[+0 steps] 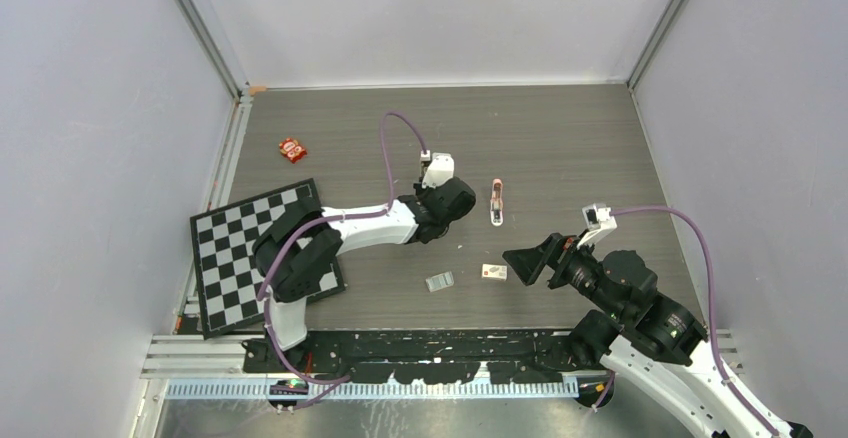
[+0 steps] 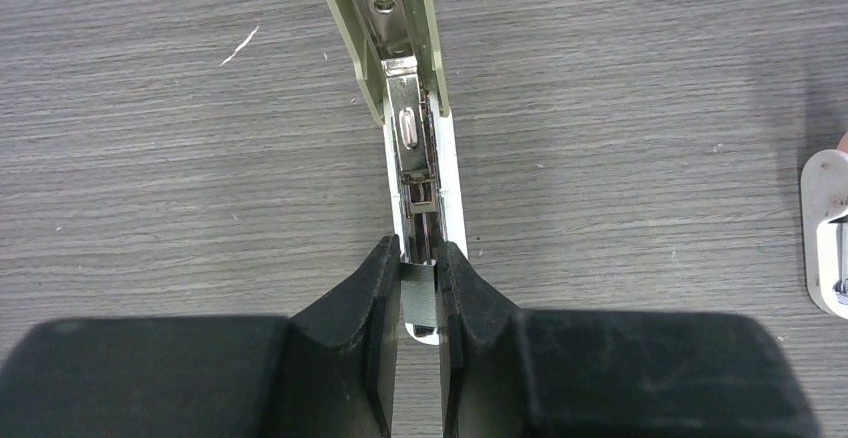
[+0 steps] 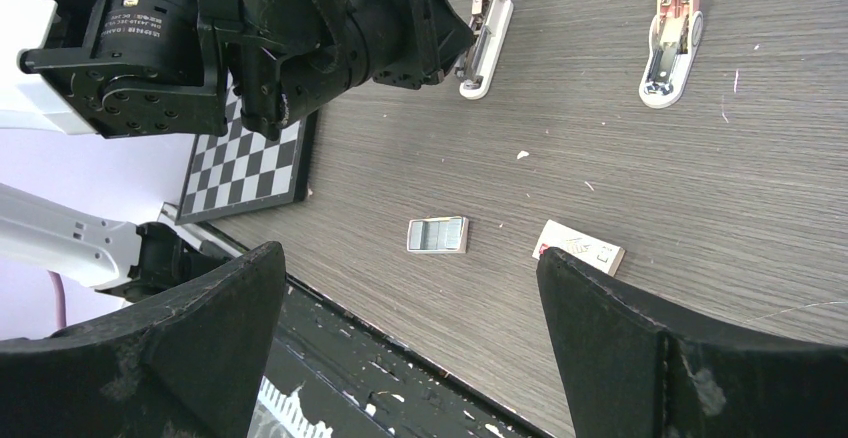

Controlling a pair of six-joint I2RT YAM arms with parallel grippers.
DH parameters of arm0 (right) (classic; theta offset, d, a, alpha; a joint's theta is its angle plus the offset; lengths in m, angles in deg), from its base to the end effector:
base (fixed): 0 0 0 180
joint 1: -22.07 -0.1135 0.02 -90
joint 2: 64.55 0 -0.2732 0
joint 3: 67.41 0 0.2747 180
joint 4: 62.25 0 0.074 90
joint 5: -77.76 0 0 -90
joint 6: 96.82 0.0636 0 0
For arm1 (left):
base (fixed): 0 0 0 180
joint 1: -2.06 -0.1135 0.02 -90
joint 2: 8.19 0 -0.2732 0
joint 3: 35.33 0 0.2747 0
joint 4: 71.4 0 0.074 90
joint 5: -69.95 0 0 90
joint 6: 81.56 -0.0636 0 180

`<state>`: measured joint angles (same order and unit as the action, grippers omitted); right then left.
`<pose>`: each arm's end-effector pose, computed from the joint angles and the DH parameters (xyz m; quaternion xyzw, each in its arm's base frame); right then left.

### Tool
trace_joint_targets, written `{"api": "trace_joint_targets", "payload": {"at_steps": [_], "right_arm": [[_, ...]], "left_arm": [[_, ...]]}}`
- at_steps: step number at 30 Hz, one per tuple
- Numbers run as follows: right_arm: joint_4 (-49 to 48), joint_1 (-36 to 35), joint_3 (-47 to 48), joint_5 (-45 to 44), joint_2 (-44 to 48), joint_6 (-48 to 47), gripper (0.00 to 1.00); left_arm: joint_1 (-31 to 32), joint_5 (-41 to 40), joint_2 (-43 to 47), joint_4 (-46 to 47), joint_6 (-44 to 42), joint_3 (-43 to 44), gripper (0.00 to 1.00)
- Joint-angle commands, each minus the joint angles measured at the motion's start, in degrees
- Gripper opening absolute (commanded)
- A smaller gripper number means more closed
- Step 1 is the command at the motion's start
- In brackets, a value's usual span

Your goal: Load the staples into the stapler

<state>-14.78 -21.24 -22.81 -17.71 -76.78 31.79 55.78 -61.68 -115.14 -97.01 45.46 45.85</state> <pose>0.0897 0.0762 0.2827 -0.0035 0.7935 0.3695 0.4835 0.2843 -0.3159 0.1604 0.0118 0.8899 0.0156 0.4558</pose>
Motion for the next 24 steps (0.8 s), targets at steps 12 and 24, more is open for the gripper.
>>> {"api": "trace_joint_targets", "payload": {"at_steps": [12, 24], "right_arm": [[-1.50, -0.05, 0.96, -0.85, 0.89, -1.08, 1.00], [-1.63, -0.10, 0.80, -0.51, 1.10, -1.00, 1.00]], "left_arm": [[-0.12, -0.78, -1.21, -0.39, 0.61, 3.39, 0.06], [-0.21, -1.85, -2.72, -4.50, 1.72, 6.08, 0.05]]}}
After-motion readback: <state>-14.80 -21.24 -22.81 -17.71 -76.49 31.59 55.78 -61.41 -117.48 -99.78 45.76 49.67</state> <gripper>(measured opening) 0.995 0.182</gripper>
